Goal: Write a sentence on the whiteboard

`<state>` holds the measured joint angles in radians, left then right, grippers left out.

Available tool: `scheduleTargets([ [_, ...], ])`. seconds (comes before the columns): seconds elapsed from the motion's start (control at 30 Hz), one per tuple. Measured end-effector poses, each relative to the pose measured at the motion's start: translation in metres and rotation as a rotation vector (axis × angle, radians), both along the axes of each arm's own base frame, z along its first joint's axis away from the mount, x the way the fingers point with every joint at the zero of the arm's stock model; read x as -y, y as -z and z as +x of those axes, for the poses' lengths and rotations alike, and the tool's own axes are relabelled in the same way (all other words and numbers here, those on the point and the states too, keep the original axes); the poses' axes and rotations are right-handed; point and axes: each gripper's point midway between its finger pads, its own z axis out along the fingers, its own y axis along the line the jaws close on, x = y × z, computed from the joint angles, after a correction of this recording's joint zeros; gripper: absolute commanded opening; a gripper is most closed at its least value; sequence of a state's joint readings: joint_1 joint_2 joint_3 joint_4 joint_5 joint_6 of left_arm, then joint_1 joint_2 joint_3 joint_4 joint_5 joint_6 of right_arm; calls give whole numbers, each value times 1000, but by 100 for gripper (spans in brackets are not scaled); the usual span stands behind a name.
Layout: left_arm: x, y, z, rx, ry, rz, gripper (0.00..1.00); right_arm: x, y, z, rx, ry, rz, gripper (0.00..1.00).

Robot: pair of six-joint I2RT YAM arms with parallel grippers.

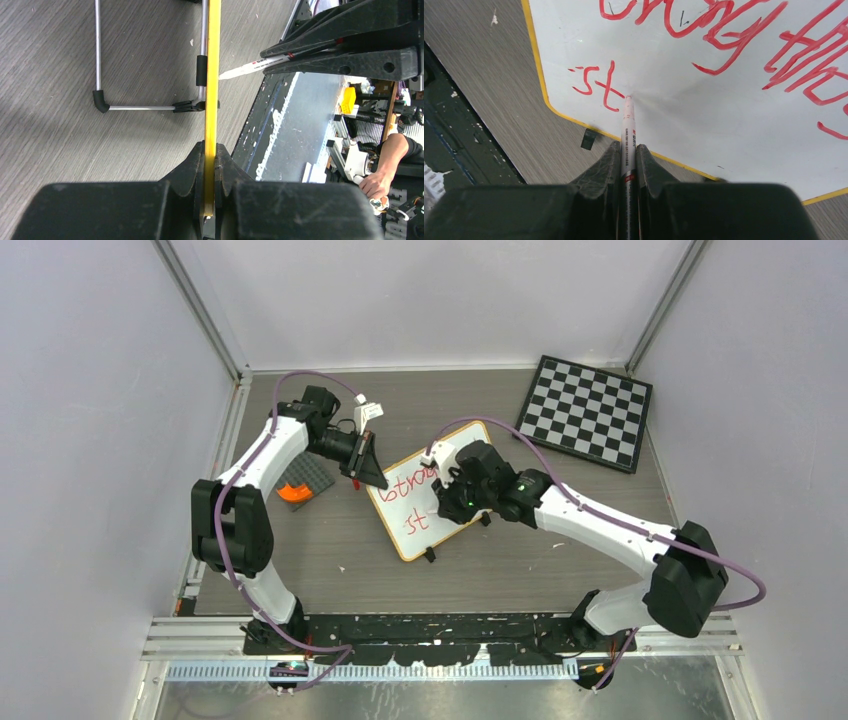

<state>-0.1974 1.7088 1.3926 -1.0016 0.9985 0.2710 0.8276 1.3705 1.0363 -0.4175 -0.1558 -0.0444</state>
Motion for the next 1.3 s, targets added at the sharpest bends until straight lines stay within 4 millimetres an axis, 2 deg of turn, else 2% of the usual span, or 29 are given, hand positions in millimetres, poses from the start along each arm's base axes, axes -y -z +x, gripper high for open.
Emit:
scheduleTargets([
  [0.23,0,0,0,0,1,0,0,1,10,4,4,3,-32,0],
  [0.6,0,1,0,3,2,2,0,2,13,7,19,-5,-52,0],
  [0.93,0,1,0,5,5,2,0,16,39,-11,-45,-22,-113,0],
  [1.17,0,1,0,4,5,2,0,15,38,-11,-43,-23,-112,0],
  [1.3,0,1,0,4,4,3,0,10,31,-6,-32,-22,-98,0],
])
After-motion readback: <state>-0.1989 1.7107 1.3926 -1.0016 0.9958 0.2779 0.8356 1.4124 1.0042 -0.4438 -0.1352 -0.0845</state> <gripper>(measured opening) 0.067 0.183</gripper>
